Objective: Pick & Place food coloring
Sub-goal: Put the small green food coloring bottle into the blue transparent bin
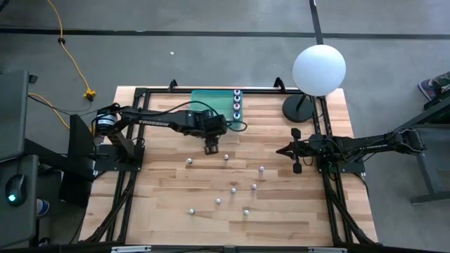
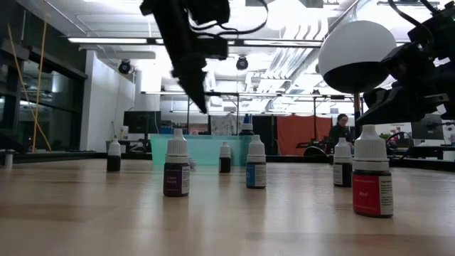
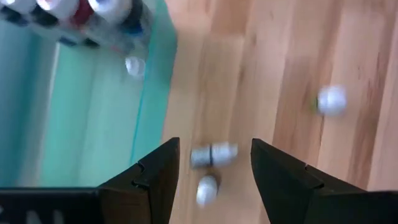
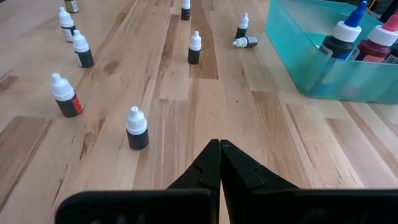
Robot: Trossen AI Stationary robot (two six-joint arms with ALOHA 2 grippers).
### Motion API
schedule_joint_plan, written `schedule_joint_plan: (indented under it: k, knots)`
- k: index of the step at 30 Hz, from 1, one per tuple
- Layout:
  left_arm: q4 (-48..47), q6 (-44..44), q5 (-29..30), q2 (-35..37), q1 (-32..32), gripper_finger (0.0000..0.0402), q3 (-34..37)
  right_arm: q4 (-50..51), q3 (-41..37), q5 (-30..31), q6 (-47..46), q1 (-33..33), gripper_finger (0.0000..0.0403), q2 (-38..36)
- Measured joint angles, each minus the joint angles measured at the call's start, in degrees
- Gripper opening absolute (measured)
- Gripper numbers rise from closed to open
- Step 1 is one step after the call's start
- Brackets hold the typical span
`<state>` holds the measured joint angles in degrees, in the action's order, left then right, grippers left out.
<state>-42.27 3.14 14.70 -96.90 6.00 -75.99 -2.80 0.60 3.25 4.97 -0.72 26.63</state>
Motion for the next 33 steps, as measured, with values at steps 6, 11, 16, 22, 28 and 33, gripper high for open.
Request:
schedule_joint_plan:
  k: [6, 11, 16, 22, 28, 33]
  knots:
    - [-5.7, 3.1, -0.8, 3.6, 1.0, 0.0189, 1.9, 0.1, 0.0, 0.0, 0.0, 0.0, 0.0000, 0.0]
    - [2.5, 5.9, -7.9, 8.0, 2.4, 0.0189, 9.9, 0.2, 0.0, 0.0, 0.0, 0.0, 0.0000, 0.0]
    - [11.4, 8.8, -11.0, 12.3, 4.2, 0.0189, 18.2, 0.0, 0.0, 0.0, 0.0, 0.0, 0.0000, 0.0]
    - [16.0, 12.2, -12.7, 14.0, 5.3, 0.0189, 23.6, 0.0, 0.0, 0.0, 0.0, 0.0, 0.0000, 0.0]
    - [18.4, 12.3, -15.2, 14.0, 6.3, 0.0189, 25.3, 0.0, 0.0, 0.0, 0.0, 0.0, 0.0000, 0.0]
    - [20.6, 12.6, -15.4, 14.0, 8.0, 0.0189, 27.5, 0.0, 0.0, 0.0, 0.0, 0.0, 0.0000, 0.0]
